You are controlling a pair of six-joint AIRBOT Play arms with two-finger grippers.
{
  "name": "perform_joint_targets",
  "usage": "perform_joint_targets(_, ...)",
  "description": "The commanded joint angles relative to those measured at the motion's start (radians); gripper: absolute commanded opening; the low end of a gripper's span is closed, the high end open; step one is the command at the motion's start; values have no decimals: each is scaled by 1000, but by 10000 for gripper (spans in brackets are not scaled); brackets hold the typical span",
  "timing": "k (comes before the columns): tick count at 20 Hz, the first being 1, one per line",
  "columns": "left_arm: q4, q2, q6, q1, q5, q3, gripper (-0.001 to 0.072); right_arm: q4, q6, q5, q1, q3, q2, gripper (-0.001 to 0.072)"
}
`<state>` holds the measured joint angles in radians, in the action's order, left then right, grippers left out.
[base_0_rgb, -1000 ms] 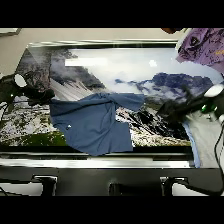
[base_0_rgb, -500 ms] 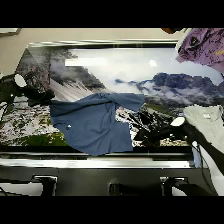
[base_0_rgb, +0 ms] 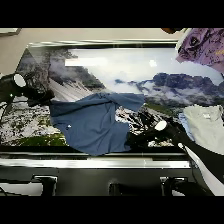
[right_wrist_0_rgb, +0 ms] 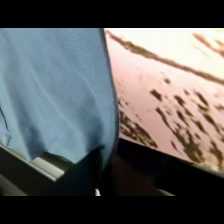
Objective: Fold the clothes and pants, and hang the long-sleeved shirts on hangers.
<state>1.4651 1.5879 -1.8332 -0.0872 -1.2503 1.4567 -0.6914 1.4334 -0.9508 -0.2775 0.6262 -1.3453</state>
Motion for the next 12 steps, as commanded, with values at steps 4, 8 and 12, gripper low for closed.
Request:
perform_joint_targets(4,18,-64,63,-28,-108,195,16,5,-58,-108,185,385,124,28)
perform_joint_targets(8,31,-202,60,-86,-146,424,16,-79,-9,-198,377,832,256,28)
perform_joint_targets(12,32,-408,60,-135,-145,559,16,-229,10,-256,520,1211,377,29)
